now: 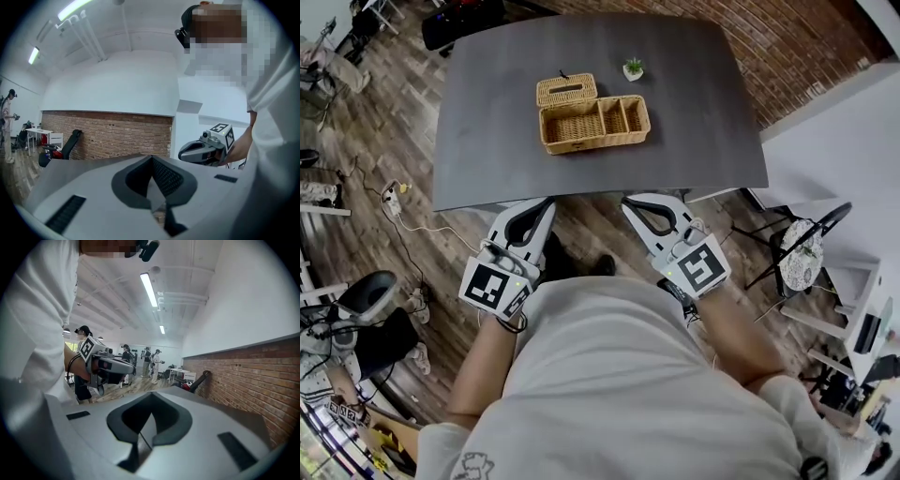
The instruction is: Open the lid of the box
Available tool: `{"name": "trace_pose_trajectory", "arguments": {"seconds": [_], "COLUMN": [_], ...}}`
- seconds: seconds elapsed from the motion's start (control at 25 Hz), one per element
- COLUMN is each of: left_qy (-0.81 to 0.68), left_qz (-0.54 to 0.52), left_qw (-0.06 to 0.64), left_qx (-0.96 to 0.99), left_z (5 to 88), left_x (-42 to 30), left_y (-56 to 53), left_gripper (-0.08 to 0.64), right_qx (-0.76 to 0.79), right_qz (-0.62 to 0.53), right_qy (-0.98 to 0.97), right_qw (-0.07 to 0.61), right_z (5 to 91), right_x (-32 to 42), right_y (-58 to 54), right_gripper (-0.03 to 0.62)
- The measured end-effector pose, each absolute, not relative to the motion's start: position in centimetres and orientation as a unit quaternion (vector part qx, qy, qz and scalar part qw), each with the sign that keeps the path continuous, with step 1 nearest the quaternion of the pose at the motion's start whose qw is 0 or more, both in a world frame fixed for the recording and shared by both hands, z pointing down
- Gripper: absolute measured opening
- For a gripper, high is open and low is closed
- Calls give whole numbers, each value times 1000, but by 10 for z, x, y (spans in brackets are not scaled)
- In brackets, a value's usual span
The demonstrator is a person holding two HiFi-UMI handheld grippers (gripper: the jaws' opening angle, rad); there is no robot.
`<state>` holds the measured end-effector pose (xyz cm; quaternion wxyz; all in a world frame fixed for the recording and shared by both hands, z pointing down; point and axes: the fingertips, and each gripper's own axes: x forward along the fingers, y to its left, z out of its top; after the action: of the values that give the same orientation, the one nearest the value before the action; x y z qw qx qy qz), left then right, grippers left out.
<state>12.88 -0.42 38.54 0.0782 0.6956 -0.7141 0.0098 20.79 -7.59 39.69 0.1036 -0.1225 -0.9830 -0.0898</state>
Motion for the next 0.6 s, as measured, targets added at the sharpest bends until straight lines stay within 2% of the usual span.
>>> {"name": "trace_pose_trajectory", "arguments": {"seconds": [0.6], "left_qy": [-723], "left_qz": [2], "left_qw": [74], "left_qx": [687], "left_z": [381], "left_x": [145], "left_y": [23], "left_gripper": [11], "right_qx": [-123], "right_qz": [-92], "right_qy": [-984], "right_qw": [90], "right_z": [390], "right_x": [222], "right_y": [-53], "right_gripper": [5]}}
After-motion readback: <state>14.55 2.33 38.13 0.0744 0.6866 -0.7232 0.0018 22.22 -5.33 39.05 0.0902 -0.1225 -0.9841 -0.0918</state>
